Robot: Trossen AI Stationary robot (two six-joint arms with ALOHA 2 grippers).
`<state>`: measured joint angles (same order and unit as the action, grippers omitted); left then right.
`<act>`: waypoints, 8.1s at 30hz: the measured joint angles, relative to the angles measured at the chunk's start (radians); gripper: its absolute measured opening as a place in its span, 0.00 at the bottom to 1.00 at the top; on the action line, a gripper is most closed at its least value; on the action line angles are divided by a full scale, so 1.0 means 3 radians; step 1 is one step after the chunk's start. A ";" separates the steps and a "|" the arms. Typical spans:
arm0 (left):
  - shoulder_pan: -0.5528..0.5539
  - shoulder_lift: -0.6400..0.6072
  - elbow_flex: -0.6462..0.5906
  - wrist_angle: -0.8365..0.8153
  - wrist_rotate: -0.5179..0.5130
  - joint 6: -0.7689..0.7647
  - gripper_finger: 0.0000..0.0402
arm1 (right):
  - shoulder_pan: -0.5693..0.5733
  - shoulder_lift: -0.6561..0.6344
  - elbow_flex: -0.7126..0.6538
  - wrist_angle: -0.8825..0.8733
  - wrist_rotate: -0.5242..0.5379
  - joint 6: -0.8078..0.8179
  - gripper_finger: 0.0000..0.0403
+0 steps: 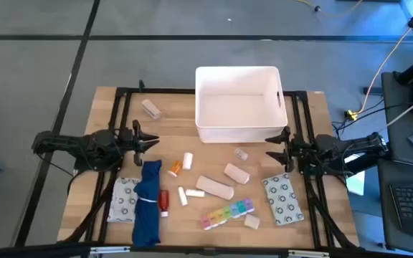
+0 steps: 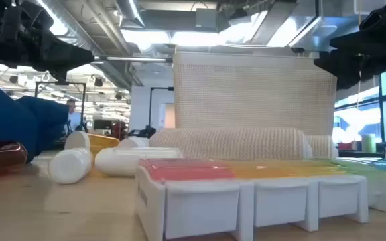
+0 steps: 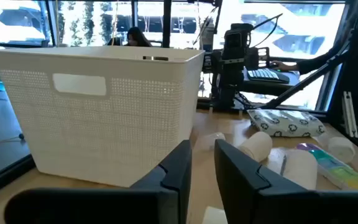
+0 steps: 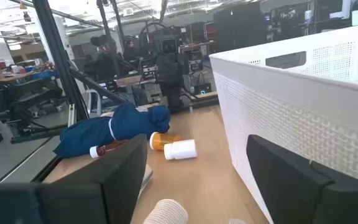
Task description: Pick & place medical supplies in basket/bin
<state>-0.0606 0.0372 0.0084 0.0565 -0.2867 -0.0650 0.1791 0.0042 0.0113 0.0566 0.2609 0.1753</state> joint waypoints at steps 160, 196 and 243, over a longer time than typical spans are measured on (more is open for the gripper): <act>-0.0001 0.0000 0.0000 0.0061 -0.0683 -0.0182 0.23 | 0.0837 0.3855 0.3816 -0.3118 0.0815 0.1460 0.44; 0.0001 0.0000 0.0001 0.0073 -0.1210 -0.0183 0.27 | 0.0639 0.4463 0.2541 -0.2678 0.0392 0.3074 0.71; 0.0000 0.0000 -0.0001 0.0073 -0.1340 -0.0331 0.28 | 0.0768 0.4461 0.1955 -0.1545 0.1247 0.2069 0.77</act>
<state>-0.0607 0.0372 0.0082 0.0784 -0.6888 -0.1644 0.4096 1.3426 0.5979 -0.4069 0.6351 0.7958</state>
